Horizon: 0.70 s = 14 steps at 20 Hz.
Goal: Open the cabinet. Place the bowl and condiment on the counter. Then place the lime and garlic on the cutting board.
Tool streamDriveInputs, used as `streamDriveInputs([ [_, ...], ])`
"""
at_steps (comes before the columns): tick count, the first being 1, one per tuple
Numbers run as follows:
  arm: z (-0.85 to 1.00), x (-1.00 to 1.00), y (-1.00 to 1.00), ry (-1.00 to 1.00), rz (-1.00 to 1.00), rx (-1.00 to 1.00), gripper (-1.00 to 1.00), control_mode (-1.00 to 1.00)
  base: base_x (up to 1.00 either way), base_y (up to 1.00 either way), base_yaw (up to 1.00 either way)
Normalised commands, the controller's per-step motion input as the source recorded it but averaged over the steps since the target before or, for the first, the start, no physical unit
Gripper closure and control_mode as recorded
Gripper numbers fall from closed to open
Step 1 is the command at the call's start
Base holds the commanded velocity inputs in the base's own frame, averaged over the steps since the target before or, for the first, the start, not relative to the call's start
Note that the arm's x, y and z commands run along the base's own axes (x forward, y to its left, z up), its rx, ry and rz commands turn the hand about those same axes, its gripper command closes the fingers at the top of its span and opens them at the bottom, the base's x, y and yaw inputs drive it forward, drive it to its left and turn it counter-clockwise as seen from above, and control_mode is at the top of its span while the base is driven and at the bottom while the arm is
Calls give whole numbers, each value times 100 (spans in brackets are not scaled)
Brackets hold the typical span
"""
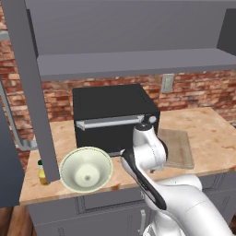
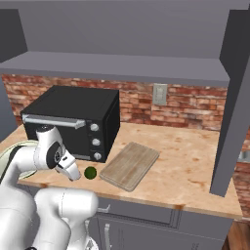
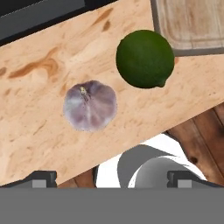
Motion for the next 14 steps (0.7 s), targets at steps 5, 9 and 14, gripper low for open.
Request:
streamDriveInputs([
  [5, -39, 1, -16, -2, 3, 0, -100, -100, 0, 0, 0],
  [9, -41, 0, -14, -8, 1, 0, -100, -100, 0, 0, 0],
  [14, -42, 0, -7, -16, 0, 0, -100, -100, 0, 0, 0],
])
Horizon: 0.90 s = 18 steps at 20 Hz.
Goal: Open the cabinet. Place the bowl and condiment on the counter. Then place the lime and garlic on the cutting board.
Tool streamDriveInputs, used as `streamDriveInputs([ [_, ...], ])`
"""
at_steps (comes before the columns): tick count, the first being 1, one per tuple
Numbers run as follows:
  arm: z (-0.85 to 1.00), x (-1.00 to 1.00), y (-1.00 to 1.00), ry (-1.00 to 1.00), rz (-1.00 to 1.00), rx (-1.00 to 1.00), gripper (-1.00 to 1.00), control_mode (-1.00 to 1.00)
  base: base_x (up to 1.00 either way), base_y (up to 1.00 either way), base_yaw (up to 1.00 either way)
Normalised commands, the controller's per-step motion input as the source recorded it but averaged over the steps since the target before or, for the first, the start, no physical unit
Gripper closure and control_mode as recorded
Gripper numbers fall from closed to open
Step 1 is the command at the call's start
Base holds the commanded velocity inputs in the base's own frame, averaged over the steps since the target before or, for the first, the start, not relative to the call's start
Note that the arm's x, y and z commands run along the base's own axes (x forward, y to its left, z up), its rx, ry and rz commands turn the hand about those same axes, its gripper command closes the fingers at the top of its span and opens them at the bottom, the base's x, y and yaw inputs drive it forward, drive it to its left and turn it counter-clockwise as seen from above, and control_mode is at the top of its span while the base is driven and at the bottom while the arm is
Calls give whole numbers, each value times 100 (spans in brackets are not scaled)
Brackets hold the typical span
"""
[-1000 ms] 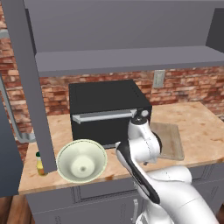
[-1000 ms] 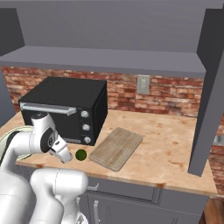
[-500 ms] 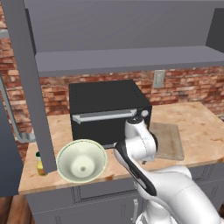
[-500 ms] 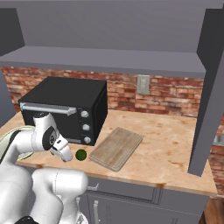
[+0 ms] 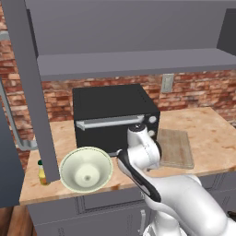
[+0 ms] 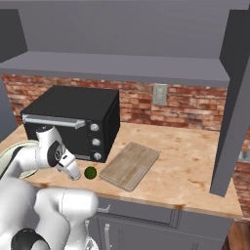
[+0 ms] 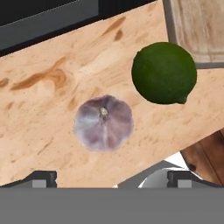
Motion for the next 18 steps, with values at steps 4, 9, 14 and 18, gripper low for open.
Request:
streamDriveInputs([
  [4, -44, 0, -8, -15, 0, 1, -100, -100, 0, 0, 0],
  [9, -46, 0, -33, -6, 0, 2, -100, -100, 0, 0, 0],
  [14, -41, -8, -51, -1, 0, 2, -100, -100, 0, 0, 0],
  [18, -36, -9, -37, -1, 0, 4, -100, -100, 0, 0, 0],
])
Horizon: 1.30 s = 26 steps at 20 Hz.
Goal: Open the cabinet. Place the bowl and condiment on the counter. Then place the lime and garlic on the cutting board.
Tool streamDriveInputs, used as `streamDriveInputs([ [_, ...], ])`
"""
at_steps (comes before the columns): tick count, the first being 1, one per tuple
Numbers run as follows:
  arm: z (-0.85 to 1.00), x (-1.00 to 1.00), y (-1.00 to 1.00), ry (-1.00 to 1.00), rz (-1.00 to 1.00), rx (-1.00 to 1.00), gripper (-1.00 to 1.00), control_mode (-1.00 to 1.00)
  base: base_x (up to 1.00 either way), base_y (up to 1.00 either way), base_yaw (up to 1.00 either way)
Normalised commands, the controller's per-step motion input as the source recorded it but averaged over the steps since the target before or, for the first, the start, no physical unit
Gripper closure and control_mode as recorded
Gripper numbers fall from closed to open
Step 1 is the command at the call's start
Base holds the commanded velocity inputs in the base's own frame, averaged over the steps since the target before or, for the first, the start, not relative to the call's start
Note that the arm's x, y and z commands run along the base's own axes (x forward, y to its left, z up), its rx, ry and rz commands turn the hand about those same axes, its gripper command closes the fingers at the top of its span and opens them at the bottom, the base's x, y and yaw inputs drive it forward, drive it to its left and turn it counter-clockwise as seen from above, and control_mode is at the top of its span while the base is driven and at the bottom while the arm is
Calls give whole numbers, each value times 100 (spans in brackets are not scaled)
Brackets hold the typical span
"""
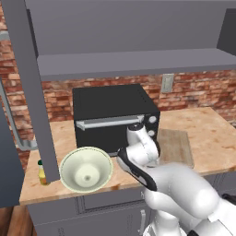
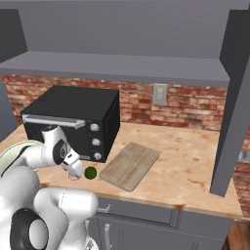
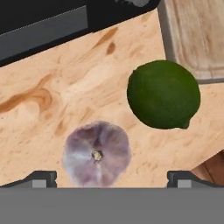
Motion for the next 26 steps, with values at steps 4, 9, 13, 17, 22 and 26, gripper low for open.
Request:
streamDriveInputs([
  [4, -49, -13, -19, -1, 0, 1, -100, -100, 0, 0, 0],
  [9, -62, -20, 0, -6, 0, 1, -100, -100, 0, 0, 0],
  [13, -66, -8, -15, -12, 0, 3, -100, -100, 0, 0, 0],
  [17, -82, -23, -61, -9, 0, 3, -100, -100, 0, 0, 0],
  [22, -74, -33, -71, -4, 0, 3, -100, -100, 0, 0, 0],
  [26, -55, -44, -53, -8, 0, 2, 100, -100, 0, 0, 0],
])
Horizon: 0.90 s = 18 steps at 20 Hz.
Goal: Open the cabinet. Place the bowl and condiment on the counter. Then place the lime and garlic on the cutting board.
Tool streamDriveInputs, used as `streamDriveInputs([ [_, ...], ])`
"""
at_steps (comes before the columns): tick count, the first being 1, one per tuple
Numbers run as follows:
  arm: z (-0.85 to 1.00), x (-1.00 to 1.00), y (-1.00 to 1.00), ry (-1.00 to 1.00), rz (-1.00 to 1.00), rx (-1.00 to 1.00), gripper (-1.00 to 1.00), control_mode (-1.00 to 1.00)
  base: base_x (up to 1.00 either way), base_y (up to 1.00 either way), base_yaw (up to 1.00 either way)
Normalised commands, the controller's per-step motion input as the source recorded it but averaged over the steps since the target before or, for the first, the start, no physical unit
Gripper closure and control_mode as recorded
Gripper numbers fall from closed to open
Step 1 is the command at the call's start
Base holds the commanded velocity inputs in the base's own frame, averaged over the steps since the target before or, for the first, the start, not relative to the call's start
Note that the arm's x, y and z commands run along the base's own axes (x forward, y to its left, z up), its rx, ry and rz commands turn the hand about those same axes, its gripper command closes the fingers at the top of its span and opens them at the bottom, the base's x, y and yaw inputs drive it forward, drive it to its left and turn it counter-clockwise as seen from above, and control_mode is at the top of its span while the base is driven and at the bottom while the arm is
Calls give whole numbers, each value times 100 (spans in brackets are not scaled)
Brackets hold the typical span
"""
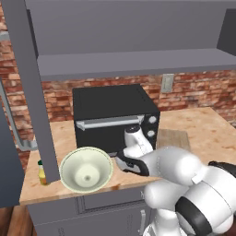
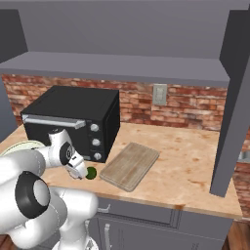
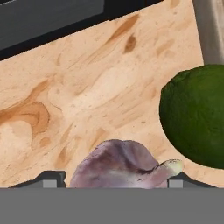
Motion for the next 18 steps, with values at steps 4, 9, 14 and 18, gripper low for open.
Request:
streamDriveInputs([
  [4, -53, -61, -52, -14, 0, 1, 100, -100, 0, 0, 0],
  [9, -25, -79, -27, -28, 0, 1, 100, -100, 0, 0, 0],
  [14, 4, -38, 0, -19, 13, 12, 100, -100, 0, 0, 0],
  [18, 19, -34, -51, -7, 18, 17, 100, -100, 0, 0, 0],
])
